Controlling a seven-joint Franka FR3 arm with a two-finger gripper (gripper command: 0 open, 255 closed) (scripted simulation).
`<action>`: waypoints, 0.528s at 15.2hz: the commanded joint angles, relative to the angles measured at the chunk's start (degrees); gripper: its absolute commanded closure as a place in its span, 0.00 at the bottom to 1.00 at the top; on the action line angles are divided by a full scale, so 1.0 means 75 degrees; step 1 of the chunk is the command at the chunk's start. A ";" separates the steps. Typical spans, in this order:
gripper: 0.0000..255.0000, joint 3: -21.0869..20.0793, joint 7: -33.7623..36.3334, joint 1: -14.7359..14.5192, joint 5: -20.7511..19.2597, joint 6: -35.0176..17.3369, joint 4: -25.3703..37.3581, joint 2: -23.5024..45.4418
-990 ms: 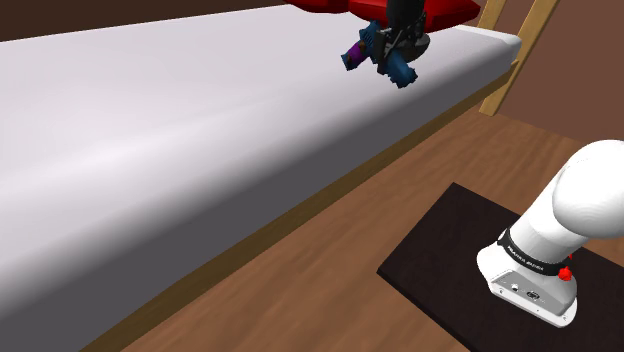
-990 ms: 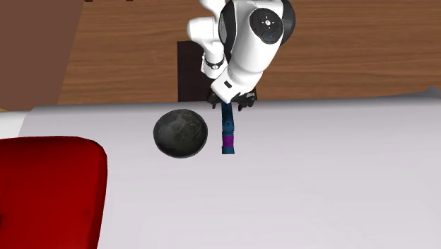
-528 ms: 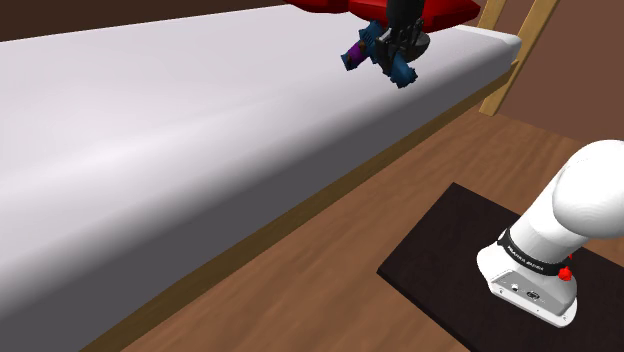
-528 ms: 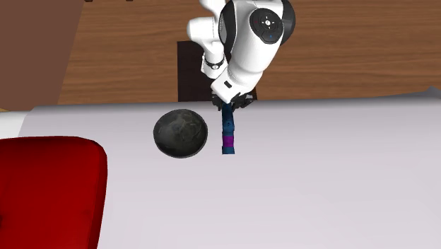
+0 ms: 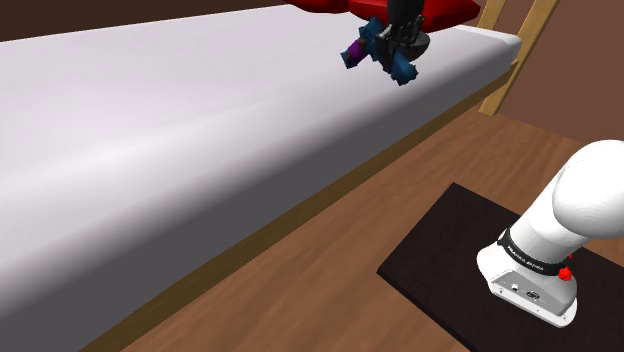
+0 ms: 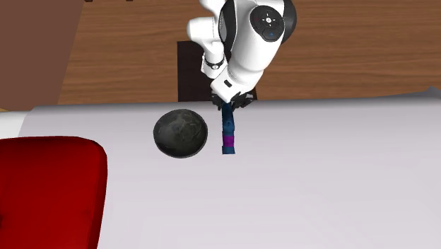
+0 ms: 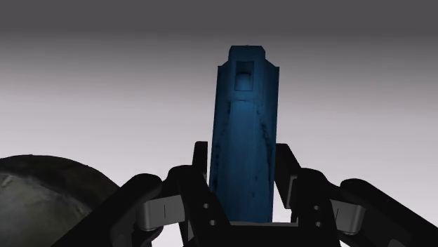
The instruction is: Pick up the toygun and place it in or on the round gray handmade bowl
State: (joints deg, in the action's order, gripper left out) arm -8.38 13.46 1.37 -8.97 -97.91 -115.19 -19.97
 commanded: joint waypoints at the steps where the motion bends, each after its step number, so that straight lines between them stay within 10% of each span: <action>1: 1.00 -0.0005 -0.0021 0.0000 0.0004 0.0171 0.0173 -0.0002; 8: 1.00 -0.0020 -0.0127 0.0016 -0.0006 0.0880 0.1050 0.0160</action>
State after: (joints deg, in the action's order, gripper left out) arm -8.53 12.67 1.46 -8.98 -92.22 -108.46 -18.98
